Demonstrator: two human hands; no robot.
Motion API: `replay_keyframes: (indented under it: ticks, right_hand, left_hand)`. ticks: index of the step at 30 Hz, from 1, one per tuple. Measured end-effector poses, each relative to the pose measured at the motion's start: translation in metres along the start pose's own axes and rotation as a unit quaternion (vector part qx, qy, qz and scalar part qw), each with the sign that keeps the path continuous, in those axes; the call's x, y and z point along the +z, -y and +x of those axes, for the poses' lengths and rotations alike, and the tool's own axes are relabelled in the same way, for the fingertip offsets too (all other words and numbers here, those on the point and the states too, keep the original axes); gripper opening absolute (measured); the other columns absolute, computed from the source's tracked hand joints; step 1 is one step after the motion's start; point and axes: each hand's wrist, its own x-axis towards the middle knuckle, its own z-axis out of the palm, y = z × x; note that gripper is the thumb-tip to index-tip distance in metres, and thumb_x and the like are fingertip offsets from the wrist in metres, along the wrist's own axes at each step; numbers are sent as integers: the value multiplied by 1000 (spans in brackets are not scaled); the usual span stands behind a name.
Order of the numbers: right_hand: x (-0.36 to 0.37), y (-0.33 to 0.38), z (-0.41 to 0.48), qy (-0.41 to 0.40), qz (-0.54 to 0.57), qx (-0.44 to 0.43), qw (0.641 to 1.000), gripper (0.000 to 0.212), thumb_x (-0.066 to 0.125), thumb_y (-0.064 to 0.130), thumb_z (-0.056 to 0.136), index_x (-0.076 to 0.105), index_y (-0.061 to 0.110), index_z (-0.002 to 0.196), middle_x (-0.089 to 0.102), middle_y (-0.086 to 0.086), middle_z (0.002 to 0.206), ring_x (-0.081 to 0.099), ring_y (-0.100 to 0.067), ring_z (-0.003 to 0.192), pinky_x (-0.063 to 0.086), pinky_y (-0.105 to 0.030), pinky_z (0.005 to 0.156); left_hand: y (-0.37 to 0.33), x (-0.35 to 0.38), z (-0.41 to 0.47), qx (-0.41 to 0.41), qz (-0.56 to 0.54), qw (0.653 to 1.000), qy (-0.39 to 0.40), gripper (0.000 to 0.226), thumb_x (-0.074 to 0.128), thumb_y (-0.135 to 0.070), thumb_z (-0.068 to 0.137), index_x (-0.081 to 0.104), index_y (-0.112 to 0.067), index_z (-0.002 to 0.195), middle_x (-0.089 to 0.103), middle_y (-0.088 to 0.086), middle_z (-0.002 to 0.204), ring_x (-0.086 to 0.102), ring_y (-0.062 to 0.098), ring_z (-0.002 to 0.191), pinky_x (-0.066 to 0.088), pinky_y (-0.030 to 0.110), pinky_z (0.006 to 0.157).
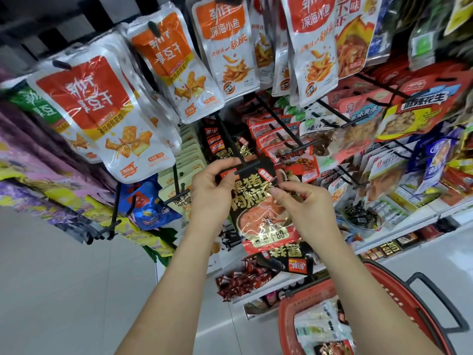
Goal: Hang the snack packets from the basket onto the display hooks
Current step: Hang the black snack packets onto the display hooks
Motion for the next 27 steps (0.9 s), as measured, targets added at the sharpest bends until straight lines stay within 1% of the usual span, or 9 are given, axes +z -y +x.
replay_keyframes:
  ticks: [5, 9, 13, 15, 19, 21, 23, 25, 27]
  right_hand:
    - [-24, -8, -15, -75, -104, -78, 989, 9, 73, 21, 85, 74, 29, 88, 69, 6, 83, 62, -14, 87, 51, -24, 62]
    - [-33, -9, -26, -128, -134, -180, 966, 11, 68, 24, 87, 76, 22, 95, 69, 5, 79, 65, -9, 67, 54, -27, 62]
    - [-27, -4, -33, -131, -130, -223, 957, 11, 69, 16, 88, 76, 18, 98, 60, 16, 79, 55, 8, 67, 41, -7, 62]
    - [-21, -2, -32, -110, -121, -226, 960, 12, 69, 15, 89, 74, 18, 99, 59, 19, 82, 55, 6, 67, 41, -10, 60]
    - [-13, -1, -31, -78, -79, -183, 977, 17, 67, 18, 91, 66, 23, 107, 63, 27, 97, 60, 5, 76, 45, -12, 63]
    - [-15, 1, -33, -70, -11, -149, 986, 23, 67, 16, 90, 57, 26, 109, 55, 37, 104, 58, 9, 91, 47, -10, 72]
    - [-17, 3, -38, -70, 85, -120, 987, 36, 69, 12, 88, 49, 32, 112, 49, 35, 109, 58, 2, 98, 50, -14, 75]
    - [-16, 6, -39, -58, 132, -98, 985, 51, 71, 10, 85, 45, 39, 118, 46, 30, 121, 55, 2, 110, 50, -14, 79]
    - [-8, 9, -38, -5, 132, -80, 988, 55, 72, 10, 84, 45, 40, 121, 50, 20, 127, 56, 4, 110, 49, -12, 81]
  left_hand:
    - [3, 12, 10, 58, 100, 988, -101, 31, 58, 3, 88, 64, -26, 97, 65, -15, 94, 62, 3, 91, 48, 17, 86]
    - [1, 16, 14, 90, 171, 972, -132, 23, 56, -3, 92, 67, -19, 105, 68, -8, 98, 58, 4, 83, 37, 0, 69]
    - [3, 17, 16, 121, 201, 964, -127, 34, 52, 5, 87, 67, -17, 109, 69, -3, 106, 61, 13, 96, 46, 21, 86]
    - [3, 19, 18, 115, 188, 967, -130, 35, 52, 5, 86, 67, -15, 111, 68, 0, 107, 62, 16, 100, 49, 30, 92]
    - [3, 15, 1, 172, 193, 957, -133, 48, 53, 9, 85, 58, -9, 129, 57, 6, 133, 48, 11, 124, 26, 7, 107]
    - [8, 12, -26, 195, 181, 954, -140, 47, 57, 1, 89, 53, -11, 134, 49, 4, 141, 37, 2, 130, 21, 7, 110]
    - [18, 8, -60, 121, 109, 984, -71, 54, 68, -19, 87, 48, -23, 137, 49, -9, 140, 40, -1, 130, 32, 21, 111]
    - [19, 10, -81, -16, -15, 996, 83, 75, 80, -37, 74, 39, -36, 137, 53, -21, 133, 48, -2, 125, 41, 28, 105]
    - [24, 14, -86, -68, -79, 986, 130, 80, 86, -30, 68, 41, -28, 133, 63, -12, 122, 61, 5, 112, 50, 29, 92]
